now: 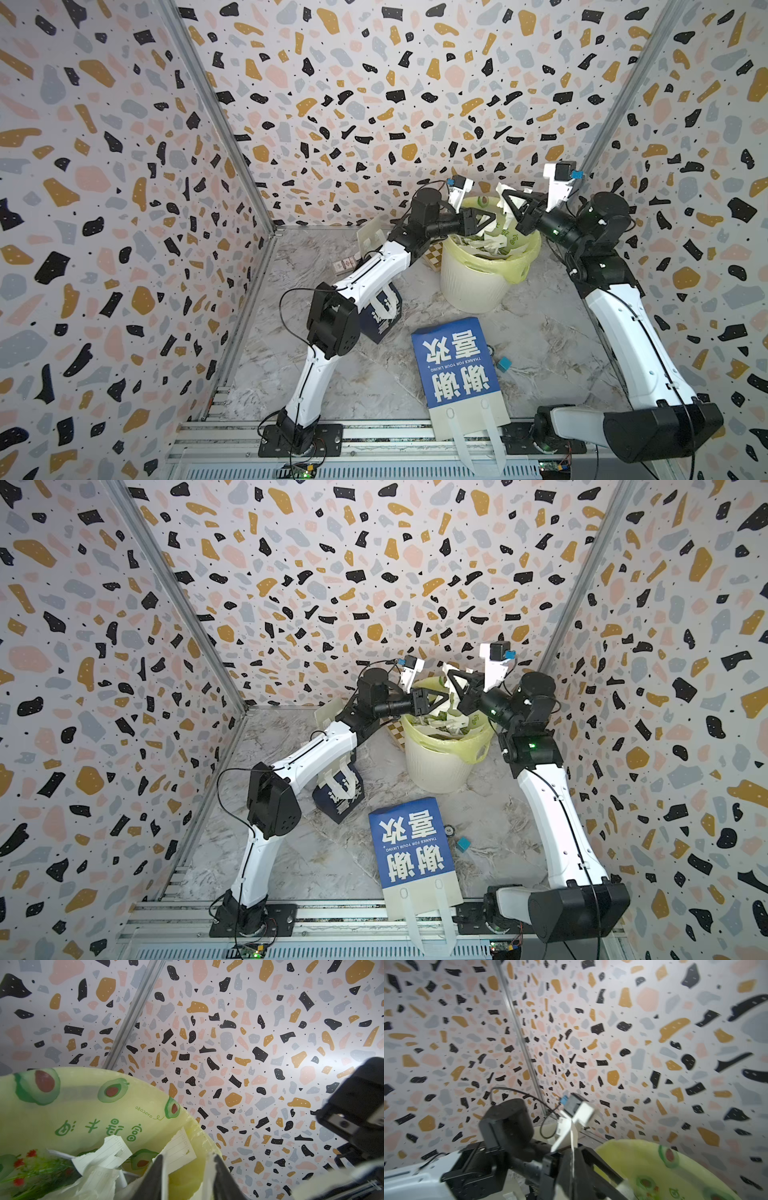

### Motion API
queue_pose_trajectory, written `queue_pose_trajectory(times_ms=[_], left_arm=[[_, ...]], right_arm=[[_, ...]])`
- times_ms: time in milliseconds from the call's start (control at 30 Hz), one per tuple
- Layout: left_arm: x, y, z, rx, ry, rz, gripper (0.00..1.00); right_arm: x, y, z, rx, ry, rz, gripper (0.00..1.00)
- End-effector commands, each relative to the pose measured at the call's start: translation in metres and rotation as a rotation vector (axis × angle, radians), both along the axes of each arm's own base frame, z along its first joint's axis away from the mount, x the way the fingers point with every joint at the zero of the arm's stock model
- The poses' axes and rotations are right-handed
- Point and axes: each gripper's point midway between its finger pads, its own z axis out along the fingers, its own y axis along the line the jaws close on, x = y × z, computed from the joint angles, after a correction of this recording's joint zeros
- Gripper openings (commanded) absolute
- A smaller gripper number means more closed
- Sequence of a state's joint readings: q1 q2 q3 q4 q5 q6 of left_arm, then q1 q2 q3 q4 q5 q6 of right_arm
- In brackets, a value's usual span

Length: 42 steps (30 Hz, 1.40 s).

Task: Shred takeout receipts and throw away
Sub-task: Place the takeout receipt in the trash bin.

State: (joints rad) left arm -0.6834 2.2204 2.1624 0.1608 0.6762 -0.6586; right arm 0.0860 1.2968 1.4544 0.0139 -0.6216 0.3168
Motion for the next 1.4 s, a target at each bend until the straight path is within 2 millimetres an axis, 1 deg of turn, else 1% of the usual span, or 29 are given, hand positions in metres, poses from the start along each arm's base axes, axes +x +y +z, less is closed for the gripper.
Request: queue_pose_trajectory(times_ms=[0, 33, 67, 100, 133, 167, 267, 333, 400, 500, 567, 733, 833, 900, 967, 1100, 1300, 1367], left_arm=[[-0.004, 0.003, 0.027, -0.059, -0.088, 0.009, 0.68], [-0.004, 0.004, 0.029, -0.063, -0.092, 0.013, 0.74], [-0.004, 0.004, 0.031, -0.063, -0.096, 0.014, 0.82], [-0.004, 0.004, 0.032, -0.061, -0.099, 0.016, 0.87], [-0.003, 0.005, 0.032, -0.054, -0.105, 0.023, 0.89], [-0.003, 0.006, 0.034, -0.048, -0.110, 0.031, 0.90], [0.000, 0.007, 0.035, -0.057, -0.098, 0.045, 0.90], [0.002, 0.010, 0.041, -0.088, -0.071, 0.051, 0.89], [0.005, 0.014, 0.048, -0.123, -0.046, 0.056, 0.87], [0.007, 0.019, 0.058, -0.162, -0.025, 0.055, 0.78], [0.007, 0.020, 0.061, -0.171, -0.017, 0.054, 0.74], [0.009, 0.019, 0.056, -0.159, 0.005, 0.061, 0.66], [0.008, 0.020, 0.061, -0.183, 0.013, 0.056, 0.63], [0.006, 0.020, 0.066, -0.206, 0.016, 0.046, 0.63], [0.003, 0.022, 0.073, -0.237, 0.032, 0.034, 0.65], [-0.001, 0.024, 0.083, -0.268, 0.038, 0.021, 0.67], [-0.004, 0.022, 0.079, -0.259, 0.049, 0.004, 0.67], [-0.003, 0.022, 0.078, -0.258, 0.051, 0.004, 0.67]], right_arm=[[0.014, -0.027, -0.023, 0.001, 0.161, -0.144, 0.00], [0.017, -0.031, -0.032, -0.006, 0.199, -0.165, 0.01], [0.021, -0.036, -0.041, -0.013, 0.238, -0.180, 0.05], [0.023, -0.039, -0.049, -0.019, 0.272, -0.195, 0.12], [0.026, -0.042, -0.057, -0.029, 0.307, -0.207, 0.21], [0.028, -0.041, -0.064, -0.042, 0.328, -0.203, 0.29], [0.025, -0.030, -0.065, -0.042, 0.334, -0.125, 0.48], [0.019, -0.023, -0.060, -0.045, 0.301, -0.073, 0.55], [0.012, -0.020, -0.057, -0.058, 0.262, -0.035, 0.61], [0.002, -0.024, -0.052, -0.032, 0.231, 0.027, 0.63], [-0.006, -0.017, -0.048, -0.021, 0.206, 0.090, 0.64], [-0.012, 0.004, -0.049, -0.018, 0.205, 0.186, 0.64], [0.000, 0.007, -0.063, -0.032, 0.255, 0.162, 0.64], [0.011, 0.006, -0.073, -0.031, 0.290, 0.149, 0.64], [0.020, 0.007, -0.079, -0.019, 0.312, 0.137, 0.62], [0.030, 0.016, -0.081, -0.019, 0.319, 0.145, 0.62], [0.041, 0.029, -0.083, -0.002, 0.326, 0.185, 0.63], [0.043, 0.033, -0.084, 0.001, 0.324, 0.198, 0.59]])
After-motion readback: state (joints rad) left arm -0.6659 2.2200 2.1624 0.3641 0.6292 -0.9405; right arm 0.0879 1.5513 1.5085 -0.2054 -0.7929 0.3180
